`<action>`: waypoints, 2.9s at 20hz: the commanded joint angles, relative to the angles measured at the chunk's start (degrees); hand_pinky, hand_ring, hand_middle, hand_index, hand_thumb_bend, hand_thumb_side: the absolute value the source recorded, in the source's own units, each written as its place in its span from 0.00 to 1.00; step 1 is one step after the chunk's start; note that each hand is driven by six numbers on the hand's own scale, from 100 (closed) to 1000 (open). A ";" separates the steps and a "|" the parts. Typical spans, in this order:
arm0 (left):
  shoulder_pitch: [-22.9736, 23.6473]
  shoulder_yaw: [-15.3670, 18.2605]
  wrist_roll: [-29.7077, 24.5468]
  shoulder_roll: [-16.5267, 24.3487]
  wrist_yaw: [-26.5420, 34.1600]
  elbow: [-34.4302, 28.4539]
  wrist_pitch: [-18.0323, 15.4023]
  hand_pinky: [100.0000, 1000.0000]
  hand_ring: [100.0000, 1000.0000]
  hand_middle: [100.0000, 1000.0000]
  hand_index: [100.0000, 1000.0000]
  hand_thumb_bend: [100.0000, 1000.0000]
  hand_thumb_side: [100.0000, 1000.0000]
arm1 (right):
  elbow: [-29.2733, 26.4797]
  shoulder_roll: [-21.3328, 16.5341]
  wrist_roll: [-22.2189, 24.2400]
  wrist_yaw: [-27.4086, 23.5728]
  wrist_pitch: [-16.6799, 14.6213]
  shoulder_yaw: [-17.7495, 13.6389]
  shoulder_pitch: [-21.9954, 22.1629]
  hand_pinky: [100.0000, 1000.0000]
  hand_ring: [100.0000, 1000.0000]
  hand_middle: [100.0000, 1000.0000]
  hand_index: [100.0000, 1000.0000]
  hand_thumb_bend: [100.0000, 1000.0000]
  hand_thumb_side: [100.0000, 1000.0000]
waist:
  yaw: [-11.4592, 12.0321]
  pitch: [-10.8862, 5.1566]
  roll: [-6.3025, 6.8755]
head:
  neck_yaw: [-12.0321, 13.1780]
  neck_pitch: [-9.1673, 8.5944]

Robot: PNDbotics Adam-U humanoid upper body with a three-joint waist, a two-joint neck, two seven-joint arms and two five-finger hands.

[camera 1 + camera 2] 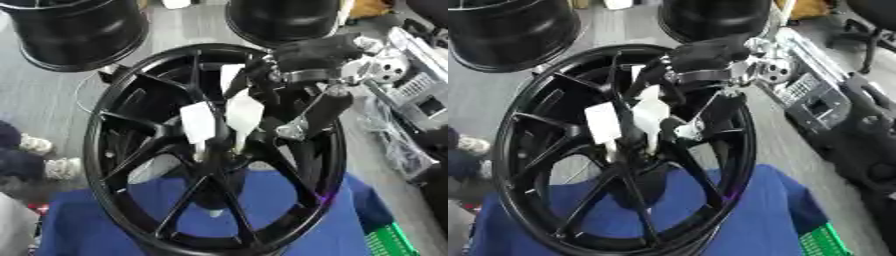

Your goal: Pull the pin out of the wheel hub.

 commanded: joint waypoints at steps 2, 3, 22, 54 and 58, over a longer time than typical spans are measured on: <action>-0.66 0.00 0.00 0.76 0.03 -0.88 -0.08 0.62 0.69 0.52 0.67 0.27 0.77 | 0.31 -0.33 0.06 1.35 -0.32 -0.08 -0.88 0.67 0.39 0.82 0.90 0.00 0.24 | 0.14 -0.64 0.05 | -0.27 0.14; -0.68 -0.01 0.03 0.76 0.04 -0.89 -0.08 0.62 0.69 0.52 0.67 0.27 0.77 | 0.43 -0.25 0.03 1.58 -0.24 -0.01 -0.88 0.67 0.39 0.82 0.90 0.00 0.24 | 0.15 -0.63 0.05 | -0.28 0.14; -1.09 -0.22 -0.08 0.67 -0.08 -0.85 -0.11 0.62 0.69 0.52 0.67 0.28 0.77 | 5.08 1.48 -0.31 4.33 -0.36 0.40 -1.09 0.66 0.34 0.66 0.88 0.00 0.24 | 0.61 -0.08 -0.02 | -0.77 0.39; -0.85 -0.10 0.13 1.32 -0.40 -0.89 0.67 0.62 0.69 0.52 0.67 0.28 0.76 | -3.84 -7.42 -6.76 -13.09 6.15 -6.96 -3.84 0.58 0.25 0.22 0.45 0.00 0.11 | 0.46 -1.15 -1.43 | -1.18 0.07; -0.67 0.09 0.31 1.67 -0.54 -0.94 0.90 0.62 0.69 0.52 0.67 0.28 0.76 | -3.90 -11.83 -10.47 -16.65 7.23 -11.16 -3.31 0.58 0.26 0.22 0.45 0.00 0.11 | -0.27 -1.48 -1.90 | -0.88 -0.06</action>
